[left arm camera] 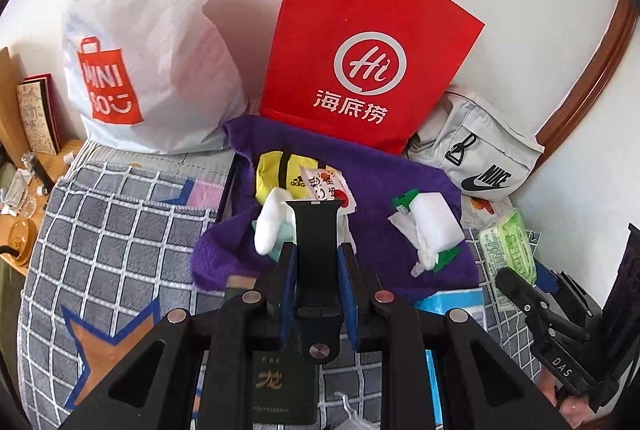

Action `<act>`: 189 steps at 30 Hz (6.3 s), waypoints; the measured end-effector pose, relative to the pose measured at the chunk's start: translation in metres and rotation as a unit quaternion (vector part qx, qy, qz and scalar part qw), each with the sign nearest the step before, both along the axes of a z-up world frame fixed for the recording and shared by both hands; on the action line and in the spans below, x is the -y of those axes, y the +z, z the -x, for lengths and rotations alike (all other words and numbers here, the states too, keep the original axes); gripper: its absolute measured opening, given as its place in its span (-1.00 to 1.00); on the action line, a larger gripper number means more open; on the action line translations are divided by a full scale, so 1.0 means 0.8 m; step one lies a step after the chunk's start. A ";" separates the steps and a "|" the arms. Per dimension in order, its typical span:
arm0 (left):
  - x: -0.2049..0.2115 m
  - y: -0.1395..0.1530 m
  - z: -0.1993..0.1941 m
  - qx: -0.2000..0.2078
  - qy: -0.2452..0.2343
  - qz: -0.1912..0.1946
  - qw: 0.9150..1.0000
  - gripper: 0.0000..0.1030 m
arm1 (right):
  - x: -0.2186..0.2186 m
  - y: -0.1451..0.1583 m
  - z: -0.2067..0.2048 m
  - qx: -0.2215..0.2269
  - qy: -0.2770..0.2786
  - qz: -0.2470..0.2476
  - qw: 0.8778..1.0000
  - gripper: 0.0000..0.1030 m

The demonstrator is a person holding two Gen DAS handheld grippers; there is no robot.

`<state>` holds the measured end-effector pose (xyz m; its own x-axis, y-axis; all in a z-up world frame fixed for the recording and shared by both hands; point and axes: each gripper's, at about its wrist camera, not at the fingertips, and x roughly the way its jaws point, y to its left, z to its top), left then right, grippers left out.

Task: Organize soft objects
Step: 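Carry the green pack and black strap toward the purple towel, then lower the green pack and strap onto the purple towel and open both grippers, then reach the right gripper to the black watch strap on the bedspread and close, then lift the black strap with the right gripper while the left gripper grasps the white mesh bag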

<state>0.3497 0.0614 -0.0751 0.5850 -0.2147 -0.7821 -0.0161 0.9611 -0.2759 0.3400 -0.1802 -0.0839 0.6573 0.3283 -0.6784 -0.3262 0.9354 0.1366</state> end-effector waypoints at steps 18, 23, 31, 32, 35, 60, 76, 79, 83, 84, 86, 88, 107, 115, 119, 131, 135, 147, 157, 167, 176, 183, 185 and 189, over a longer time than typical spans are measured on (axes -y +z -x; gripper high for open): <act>-0.004 -0.025 -0.077 -0.019 0.009 0.004 1.000 -0.61 | -0.032 -0.052 -0.087 -0.048 0.029 0.035 0.998 0.02; -0.004 -0.046 -0.097 -0.034 0.008 0.020 0.999 -0.61 | -0.038 -0.074 -0.102 -0.076 0.034 0.048 0.995 0.03; 0.000 -0.089 -0.125 -0.070 0.016 0.014 0.997 -0.61 | -0.045 -0.101 -0.118 -0.099 0.042 0.063 0.992 0.03; 0.000 -0.093 -0.128 -0.073 0.017 0.014 0.997 -0.61 | -0.045 -0.106 -0.121 -0.102 0.043 0.064 0.992 0.03; 0.000 -0.106 -0.133 -0.084 0.016 0.020 0.996 -0.61 | -0.045 -0.116 -0.129 -0.114 0.040 0.073 0.990 0.03; -0.020 -0.061 -0.090 -0.075 0.021 0.037 0.996 -0.18 | -0.024 -0.056 -0.071 -0.065 0.027 0.039 0.997 0.34; -0.030 -0.026 0.070 -0.049 0.051 -0.041 0.997 -0.14 | -0.051 -0.050 0.111 -0.069 0.072 0.010 0.995 -0.33; -0.039 -0.029 0.099 -0.046 0.060 -0.047 0.996 -0.14 | -0.062 -0.060 0.143 -0.073 0.090 0.012 0.993 -0.34; -0.051 -0.033 0.140 -0.042 0.067 -0.041 0.996 -0.14 | -0.076 -0.079 0.177 -0.079 0.115 0.013 0.990 -0.34; -0.054 -0.034 0.147 -0.041 0.069 -0.040 0.996 -0.14 | -0.080 -0.086 0.185 -0.083 0.120 0.012 0.989 -0.34; -0.060 -0.039 0.165 -0.038 0.073 -0.036 0.996 -0.14 | -0.088 -0.098 0.194 -0.087 0.126 0.020 0.988 -0.34; -0.065 -0.047 0.182 -0.041 0.077 -0.033 0.996 -0.14 | -0.095 -0.110 0.202 -0.088 0.131 0.028 0.987 -0.34; -0.105 -0.087 0.249 -0.057 0.087 -0.014 0.994 -0.12 | -0.136 -0.167 0.202 -0.089 0.121 0.077 0.986 -0.60; -0.103 -0.095 0.260 -0.061 0.070 -0.003 0.996 -0.12 | -0.134 -0.169 0.203 -0.081 0.141 0.063 0.985 -0.39; -0.096 -0.100 0.262 -0.065 0.062 -0.010 0.996 -0.09 | -0.137 -0.170 0.208 -0.054 0.132 0.077 0.987 -0.61; -0.031 -0.136 0.229 -0.090 -0.001 0.017 0.996 0.04 | -0.063 -0.118 0.244 -0.039 0.099 0.044 0.993 -0.61; -0.007 -0.148 0.212 -0.097 -0.026 0.054 0.993 0.27 | -0.019 -0.116 0.258 -0.035 0.075 0.036 0.996 -0.61; 0.053 -0.153 0.195 -0.058 -0.045 0.009 0.997 0.58 | 0.060 -0.156 0.257 -0.073 0.015 0.005 0.997 -0.61; 0.079 -0.154 0.203 -0.059 -0.086 -0.061 0.993 0.84 | 0.072 -0.166 0.257 -0.079 0.011 -0.014 0.997 -0.61; 0.122 -0.167 0.216 -0.049 -0.121 -0.147 0.980 1.00 | 0.072 -0.166 0.265 -0.082 0.007 -0.029 0.996 -0.60; 0.116 -0.159 0.217 -0.029 -0.094 -0.147 0.984 0.24 | 0.069 -0.164 0.264 -0.090 -0.005 -0.019 0.996 -0.60; 0.080 -0.148 0.213 -0.046 -0.072 -0.091 0.992 -0.66 | 0.064 -0.146 0.264 -0.086 0.004 -0.020 0.996 -0.61; 0.072 -0.146 0.215 -0.050 -0.067 -0.069 0.994 -0.70 | 0.061 -0.141 0.265 -0.083 0.007 -0.018 0.996 -0.61; 0.060 -0.135 0.226 -0.045 -0.053 -0.068 0.995 -0.72 | 0.057 -0.133 0.266 -0.081 0.010 -0.015 0.997 -0.60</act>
<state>0.1688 0.0135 -0.1834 0.4914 -0.1601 -0.8561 0.0681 0.9870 -0.1455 0.1272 -0.2255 -0.1907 0.5334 0.3620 -0.7645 -0.3160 0.9236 0.2168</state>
